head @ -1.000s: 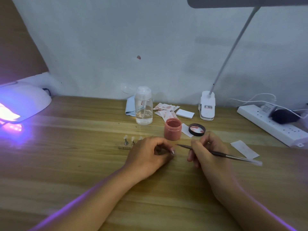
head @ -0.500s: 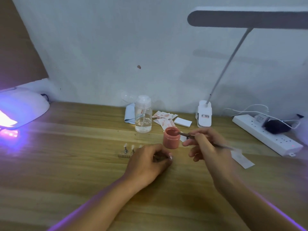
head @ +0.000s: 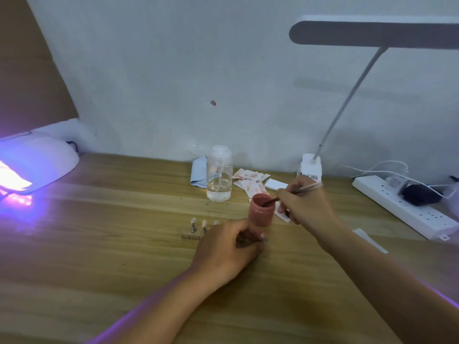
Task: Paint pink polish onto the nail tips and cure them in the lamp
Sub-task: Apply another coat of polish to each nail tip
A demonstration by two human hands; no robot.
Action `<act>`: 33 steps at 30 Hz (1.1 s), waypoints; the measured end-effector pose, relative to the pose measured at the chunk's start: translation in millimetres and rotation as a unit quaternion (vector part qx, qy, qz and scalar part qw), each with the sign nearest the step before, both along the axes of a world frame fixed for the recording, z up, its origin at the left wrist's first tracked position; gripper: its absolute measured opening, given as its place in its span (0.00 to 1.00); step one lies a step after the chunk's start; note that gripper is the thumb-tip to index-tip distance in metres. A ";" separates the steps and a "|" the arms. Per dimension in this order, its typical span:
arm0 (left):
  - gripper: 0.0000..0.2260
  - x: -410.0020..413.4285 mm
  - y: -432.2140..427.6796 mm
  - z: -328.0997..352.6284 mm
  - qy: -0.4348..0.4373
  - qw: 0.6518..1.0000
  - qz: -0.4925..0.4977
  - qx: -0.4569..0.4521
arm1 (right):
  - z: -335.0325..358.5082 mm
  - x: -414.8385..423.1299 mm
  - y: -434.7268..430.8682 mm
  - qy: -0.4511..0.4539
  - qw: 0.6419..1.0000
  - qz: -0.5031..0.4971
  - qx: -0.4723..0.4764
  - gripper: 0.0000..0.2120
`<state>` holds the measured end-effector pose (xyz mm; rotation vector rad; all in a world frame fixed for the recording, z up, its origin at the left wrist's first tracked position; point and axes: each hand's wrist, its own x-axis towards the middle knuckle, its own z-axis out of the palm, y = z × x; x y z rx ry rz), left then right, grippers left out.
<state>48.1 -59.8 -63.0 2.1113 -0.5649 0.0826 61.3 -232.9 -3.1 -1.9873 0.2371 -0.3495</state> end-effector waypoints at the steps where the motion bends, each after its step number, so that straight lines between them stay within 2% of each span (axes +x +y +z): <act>1: 0.08 -0.1 -0.2 -0.3 -0.001 1.000 0.001 0.004 | 0.6 -5.6 -1.4 -0.013 1.000 -0.010 0.019 0.07; 5: 0.06 -0.8 -0.9 -0.5 -0.001 1.000 0.012 0.011 | -5.0 -42.3 -7.1 -0.056 0.985 0.030 0.163 0.02; 9: 0.02 -0.8 -1.8 -1.5 0.005 1.000 0.021 0.011 | -27.2 -79.7 -10.1 -0.075 0.972 0.087 0.204 0.03; 22: 0.06 1.1 0.3 -1.6 0.019 1.000 0.013 0.001 | -36.1 -90.2 -4.9 -0.072 0.978 0.122 0.151 0.08; 33: 0.03 1.6 0.6 -1.0 0.021 1.000 0.015 0.003 | -31.9 -92.1 0.6 -0.053 0.984 0.116 0.123 0.07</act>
